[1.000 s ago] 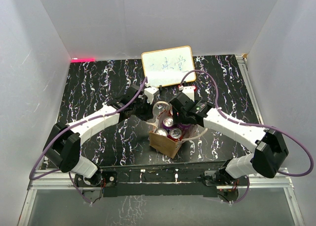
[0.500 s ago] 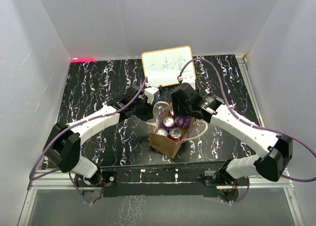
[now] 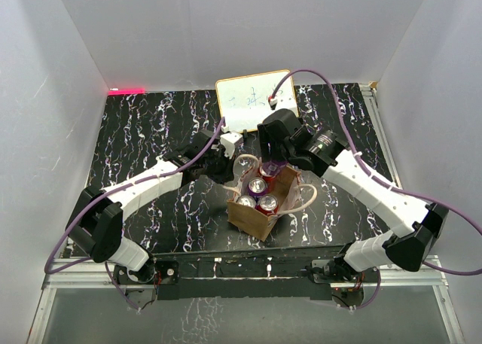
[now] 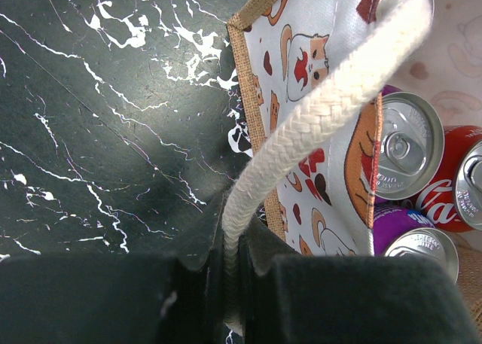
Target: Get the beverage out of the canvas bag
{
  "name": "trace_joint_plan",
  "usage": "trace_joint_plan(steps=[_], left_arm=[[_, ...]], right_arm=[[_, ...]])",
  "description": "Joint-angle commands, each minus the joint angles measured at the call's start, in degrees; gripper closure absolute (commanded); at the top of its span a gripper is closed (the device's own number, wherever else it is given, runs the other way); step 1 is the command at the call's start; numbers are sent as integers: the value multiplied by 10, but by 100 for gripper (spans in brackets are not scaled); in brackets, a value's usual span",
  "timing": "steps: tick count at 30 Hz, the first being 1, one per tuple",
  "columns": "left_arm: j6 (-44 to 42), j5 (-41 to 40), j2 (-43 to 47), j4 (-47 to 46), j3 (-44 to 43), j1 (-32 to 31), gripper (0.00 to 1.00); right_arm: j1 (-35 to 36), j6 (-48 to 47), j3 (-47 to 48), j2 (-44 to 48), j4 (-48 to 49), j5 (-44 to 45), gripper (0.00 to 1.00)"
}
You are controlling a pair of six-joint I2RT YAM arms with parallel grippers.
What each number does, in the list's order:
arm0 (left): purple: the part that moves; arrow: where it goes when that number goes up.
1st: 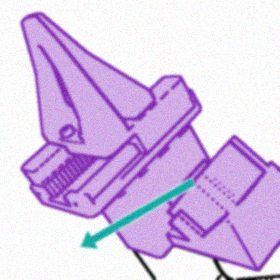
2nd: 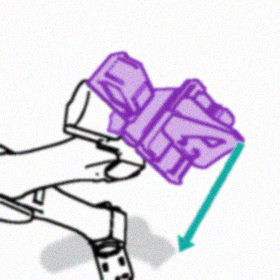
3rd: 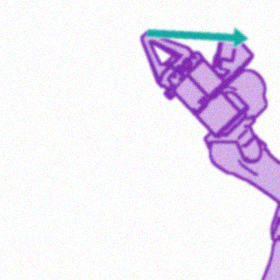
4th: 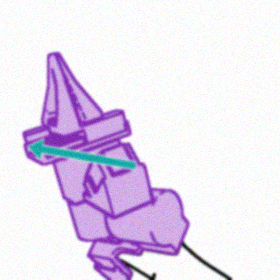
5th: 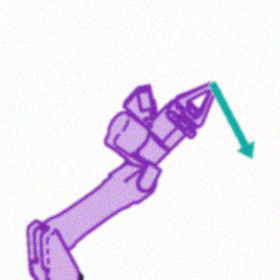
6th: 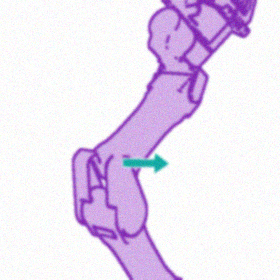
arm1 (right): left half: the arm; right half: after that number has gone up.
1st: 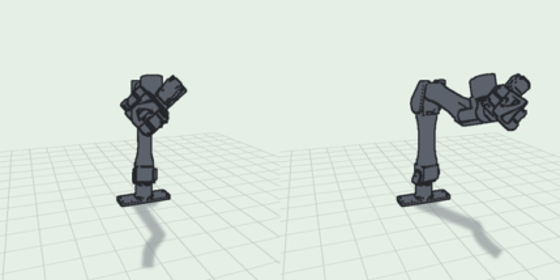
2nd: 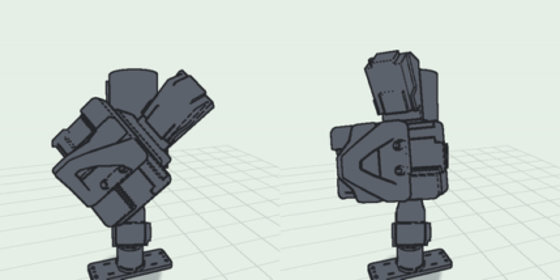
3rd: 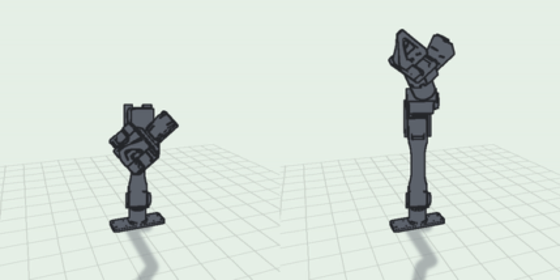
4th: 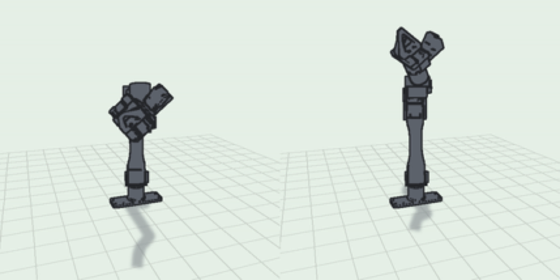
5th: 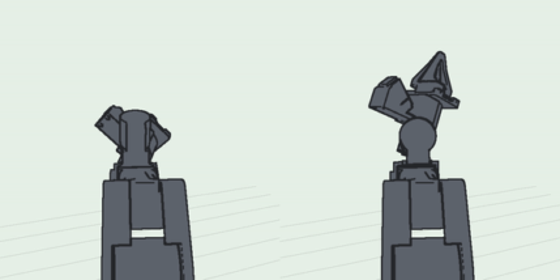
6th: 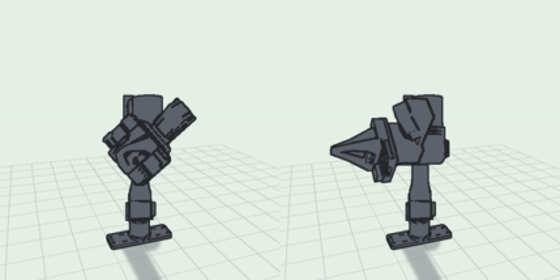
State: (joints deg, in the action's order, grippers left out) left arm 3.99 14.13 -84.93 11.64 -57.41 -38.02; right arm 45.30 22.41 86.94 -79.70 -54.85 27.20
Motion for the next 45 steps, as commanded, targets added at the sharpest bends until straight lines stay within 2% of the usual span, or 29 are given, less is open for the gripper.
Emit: trace_joint_plan(steps=[1, 7, 13, 20, 30, 45], left_arm=[[-5, 6, 13, 15, -19, -6, 100], [-5, 6, 14, 16, -19, -6, 100], [-4, 8, 13, 15, -19, -7, 100], [0, 15, 7, 14, -20, -7, 100], [1, 18, 3, 14, -21, -8, 100], [0, 12, 7, 15, -20, -8, 100]], right_arm=[[-8, -28, 71, -3, 14, 75, 93], [-94, -57, 75, -5, 32, 44, 93], [-233, -81, 20, 2, 84, -34, 93], [-316, -66, -60, -18, 132, -103, 93], [-386, -59, -143, -53, 211, -150, 93], [-395, -67, -161, -117, 276, -137, 93]])
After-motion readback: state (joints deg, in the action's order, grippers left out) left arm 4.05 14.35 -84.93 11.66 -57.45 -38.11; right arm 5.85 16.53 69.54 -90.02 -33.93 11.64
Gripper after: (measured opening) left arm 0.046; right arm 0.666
